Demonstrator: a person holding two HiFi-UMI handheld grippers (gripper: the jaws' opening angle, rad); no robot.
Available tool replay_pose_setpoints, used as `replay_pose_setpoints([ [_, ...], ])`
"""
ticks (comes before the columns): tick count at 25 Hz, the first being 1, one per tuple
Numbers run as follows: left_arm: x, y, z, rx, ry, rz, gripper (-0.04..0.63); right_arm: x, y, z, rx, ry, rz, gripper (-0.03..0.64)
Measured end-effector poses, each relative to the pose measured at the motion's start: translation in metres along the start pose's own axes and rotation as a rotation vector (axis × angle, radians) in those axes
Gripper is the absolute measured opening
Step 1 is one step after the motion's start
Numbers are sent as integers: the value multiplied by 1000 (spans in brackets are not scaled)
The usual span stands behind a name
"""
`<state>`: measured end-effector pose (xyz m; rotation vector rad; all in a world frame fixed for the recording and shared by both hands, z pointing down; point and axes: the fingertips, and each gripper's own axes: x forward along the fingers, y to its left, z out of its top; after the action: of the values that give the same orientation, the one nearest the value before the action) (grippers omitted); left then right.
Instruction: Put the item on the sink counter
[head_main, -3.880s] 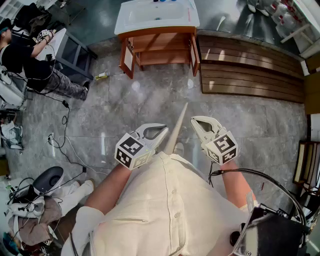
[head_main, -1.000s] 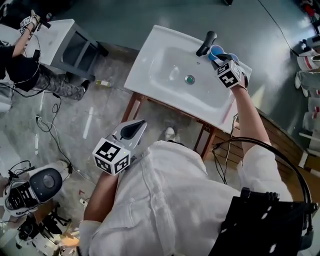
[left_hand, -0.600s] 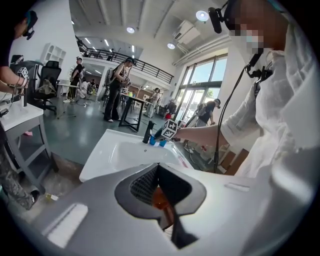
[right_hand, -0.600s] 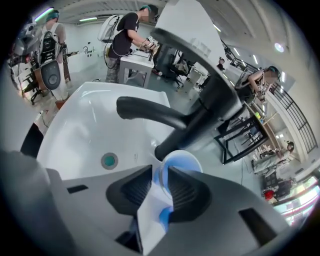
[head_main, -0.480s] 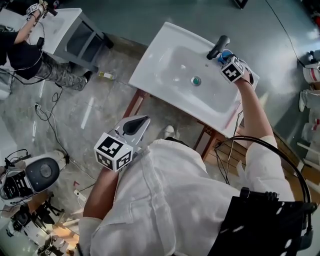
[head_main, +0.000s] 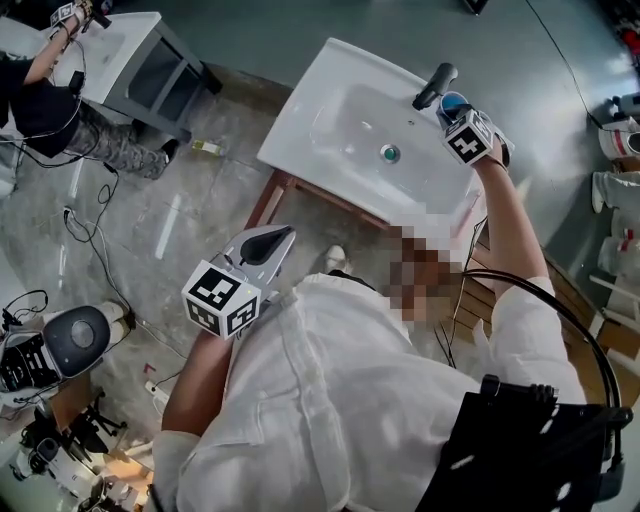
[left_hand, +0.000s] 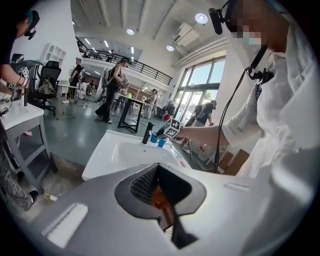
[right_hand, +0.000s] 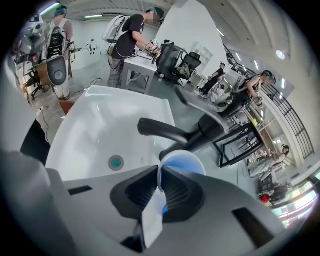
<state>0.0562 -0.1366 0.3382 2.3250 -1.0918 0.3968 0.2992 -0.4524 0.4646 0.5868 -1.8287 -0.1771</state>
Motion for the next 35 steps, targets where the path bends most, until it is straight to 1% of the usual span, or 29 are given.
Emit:
replay_pose_setpoints([
  [5,-14,-10,-9,18,-6,-37,6,-33,23,8,8,-18,-13,20],
  [8,-31,-16,-18,23,-9,-62,5,-57,47,13,9,-23,-17,20],
  [13,-58,-23,-44,28,-6,-97,6,-87,101,22,61,-56,1,18],
  [16,-76,-29,-61,29,-4,-112,6,-104,138,30,56,-66,14,18],
  [21,-112,-26,-78,24,0,-141,6,-126,198,69,30,-84,49,18],
  [25,-133,-23,-101,31,15,-148,6,-130,254,98,18,-115,101,18],
  [29,-150,-23,-126,21,25,-155,6,-125,316,121,-10,-144,158,18],
  [32,-161,-22,-146,-1,44,-150,6,-109,362,131,-29,-154,219,18],
  [35,-165,-15,-168,-21,63,-139,6,-81,402,134,2,-161,269,18],
])
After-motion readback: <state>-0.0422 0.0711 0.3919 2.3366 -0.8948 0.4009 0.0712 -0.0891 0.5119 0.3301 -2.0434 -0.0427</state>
